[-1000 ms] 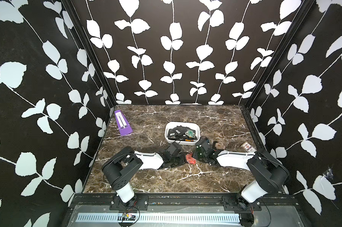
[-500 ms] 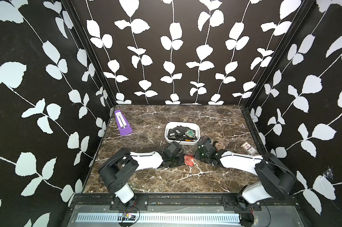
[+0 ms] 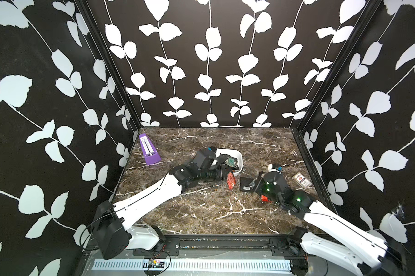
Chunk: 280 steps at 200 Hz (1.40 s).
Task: Put the tea bags into the storage box
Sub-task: Place the tea bag in the storage box.
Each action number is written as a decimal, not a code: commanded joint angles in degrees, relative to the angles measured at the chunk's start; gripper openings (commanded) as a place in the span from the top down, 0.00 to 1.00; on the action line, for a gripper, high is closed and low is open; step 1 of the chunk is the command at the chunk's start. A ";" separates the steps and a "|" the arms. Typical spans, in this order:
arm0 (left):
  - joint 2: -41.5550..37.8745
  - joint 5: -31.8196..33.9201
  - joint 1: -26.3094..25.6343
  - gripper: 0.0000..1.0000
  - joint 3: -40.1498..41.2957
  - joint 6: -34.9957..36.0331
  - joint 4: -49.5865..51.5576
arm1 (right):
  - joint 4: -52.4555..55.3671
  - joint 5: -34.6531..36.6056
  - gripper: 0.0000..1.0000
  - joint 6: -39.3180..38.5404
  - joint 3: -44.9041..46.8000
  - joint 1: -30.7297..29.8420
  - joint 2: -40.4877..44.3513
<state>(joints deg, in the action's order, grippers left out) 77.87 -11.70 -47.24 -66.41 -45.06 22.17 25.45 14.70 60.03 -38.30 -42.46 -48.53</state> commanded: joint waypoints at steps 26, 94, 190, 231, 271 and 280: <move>12.90 -0.09 2.56 1.00 -9.32 3.30 1.87 | 11.56 5.11 0.94 0.26 3.45 -0.23 7.16; 25.69 1.54 4.03 1.00 -15.55 2.22 -3.55 | 12.30 4.99 0.93 1.23 5.33 -0.21 7.83; 29.76 -2.73 9.14 1.00 -18.25 -2.23 -10.70 | 10.72 4.40 0.93 2.10 6.22 -0.17 6.71; 33.17 -1.74 9.80 1.00 -19.80 -1.26 -10.75 | 9.88 3.77 0.92 2.55 6.39 -0.19 5.23; 33.11 0.83 10.25 0.79 -20.75 2.75 -7.68 | 9.79 3.50 0.87 2.90 6.14 -0.08 5.03; 32.72 1.20 10.24 0.71 -21.00 3.87 -6.81 | 9.79 3.41 0.85 2.92 6.04 -0.11 5.07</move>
<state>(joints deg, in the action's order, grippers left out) 112.71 -12.40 -37.45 -85.17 -44.88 13.15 36.27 17.98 62.65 -33.36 -42.44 -43.51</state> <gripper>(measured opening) 0.212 0.134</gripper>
